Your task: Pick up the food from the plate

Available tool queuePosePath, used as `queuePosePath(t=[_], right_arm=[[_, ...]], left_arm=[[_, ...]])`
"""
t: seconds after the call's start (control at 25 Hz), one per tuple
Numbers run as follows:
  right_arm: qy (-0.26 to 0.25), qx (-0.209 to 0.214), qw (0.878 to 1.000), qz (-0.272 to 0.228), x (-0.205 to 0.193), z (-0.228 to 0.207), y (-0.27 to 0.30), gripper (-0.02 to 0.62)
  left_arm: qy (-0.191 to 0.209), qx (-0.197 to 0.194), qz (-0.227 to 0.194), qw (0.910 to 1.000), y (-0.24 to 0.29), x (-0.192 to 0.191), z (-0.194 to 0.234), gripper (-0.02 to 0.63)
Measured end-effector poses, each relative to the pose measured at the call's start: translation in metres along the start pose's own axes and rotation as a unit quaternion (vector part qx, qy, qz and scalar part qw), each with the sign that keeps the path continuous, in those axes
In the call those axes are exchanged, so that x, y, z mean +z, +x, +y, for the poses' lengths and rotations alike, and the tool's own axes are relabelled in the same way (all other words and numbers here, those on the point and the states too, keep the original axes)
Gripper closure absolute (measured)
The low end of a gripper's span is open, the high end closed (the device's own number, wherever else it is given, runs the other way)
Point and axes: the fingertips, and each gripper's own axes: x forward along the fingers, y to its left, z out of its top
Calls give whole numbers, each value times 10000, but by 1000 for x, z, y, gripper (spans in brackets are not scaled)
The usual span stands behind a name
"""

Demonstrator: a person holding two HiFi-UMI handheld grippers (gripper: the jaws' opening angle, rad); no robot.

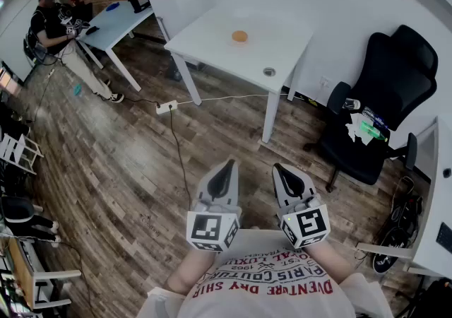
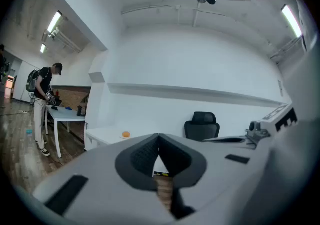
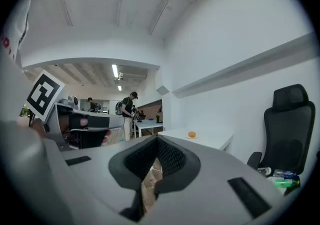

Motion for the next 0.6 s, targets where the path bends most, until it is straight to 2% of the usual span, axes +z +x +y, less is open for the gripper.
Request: queuePosePath(t=[0.36,0.6], right_arm=[[44,8,10000,71,-5,-8,6,586],[351,-113,9993,52,-10,-19,12,586]], left_arm=[[-86,2,-1,10000,11,-2,1,598],[-104,36,94,9999,17,-7,4,598]])
